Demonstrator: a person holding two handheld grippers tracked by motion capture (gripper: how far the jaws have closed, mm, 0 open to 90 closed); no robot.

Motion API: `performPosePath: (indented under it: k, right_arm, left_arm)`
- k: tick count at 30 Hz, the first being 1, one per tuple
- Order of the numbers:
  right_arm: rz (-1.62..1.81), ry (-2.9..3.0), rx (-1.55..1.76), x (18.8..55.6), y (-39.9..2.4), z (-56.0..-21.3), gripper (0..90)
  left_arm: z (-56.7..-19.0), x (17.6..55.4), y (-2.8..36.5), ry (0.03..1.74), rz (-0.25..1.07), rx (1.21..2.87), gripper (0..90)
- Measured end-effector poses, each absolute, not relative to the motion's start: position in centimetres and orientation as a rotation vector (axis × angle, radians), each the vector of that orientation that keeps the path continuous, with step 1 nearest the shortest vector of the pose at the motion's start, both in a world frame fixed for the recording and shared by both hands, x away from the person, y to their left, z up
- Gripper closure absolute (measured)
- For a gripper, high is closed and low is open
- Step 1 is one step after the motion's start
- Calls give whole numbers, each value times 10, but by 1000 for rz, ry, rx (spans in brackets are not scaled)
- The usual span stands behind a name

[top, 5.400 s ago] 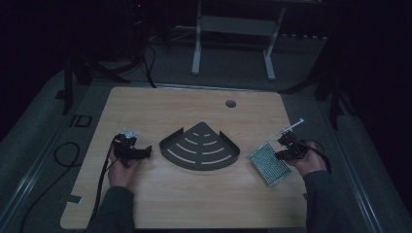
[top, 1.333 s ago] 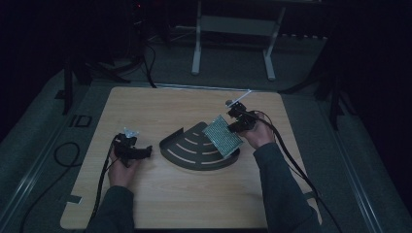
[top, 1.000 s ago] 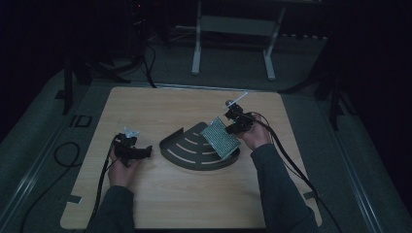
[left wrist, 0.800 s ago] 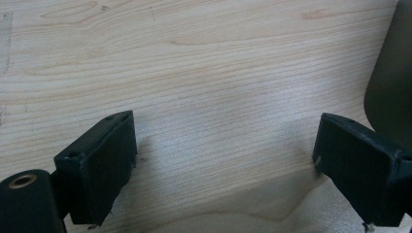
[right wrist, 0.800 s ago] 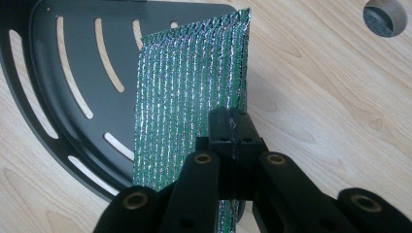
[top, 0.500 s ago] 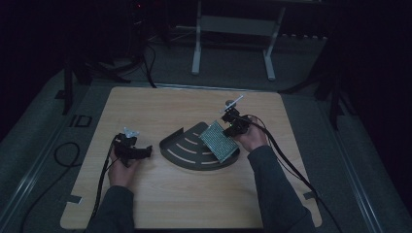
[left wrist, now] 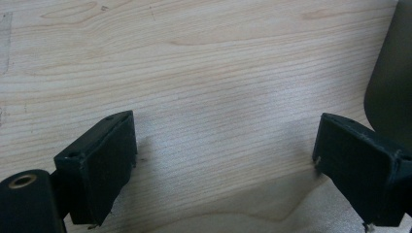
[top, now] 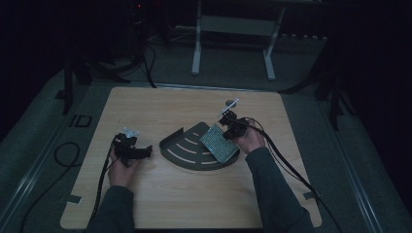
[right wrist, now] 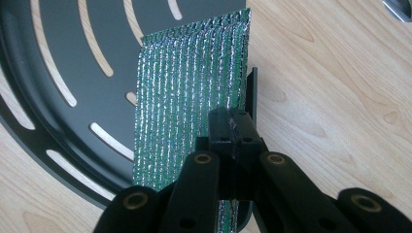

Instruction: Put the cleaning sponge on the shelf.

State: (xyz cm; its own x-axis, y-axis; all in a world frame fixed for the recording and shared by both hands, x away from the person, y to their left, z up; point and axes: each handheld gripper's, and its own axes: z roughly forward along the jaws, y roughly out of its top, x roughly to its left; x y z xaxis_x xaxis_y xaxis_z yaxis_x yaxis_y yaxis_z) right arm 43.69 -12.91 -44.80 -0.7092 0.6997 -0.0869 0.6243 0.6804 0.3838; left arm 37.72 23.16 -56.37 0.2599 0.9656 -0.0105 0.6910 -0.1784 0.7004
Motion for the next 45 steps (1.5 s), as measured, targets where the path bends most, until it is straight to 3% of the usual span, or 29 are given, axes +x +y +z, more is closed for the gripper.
performPosePath:
  k: [45]
  right_arm:
    - [330, 2630, 1050, 444, -121, -471, 892]
  left_arm:
    - [-564, 377, 232, 1496, 599, 1947, 93]
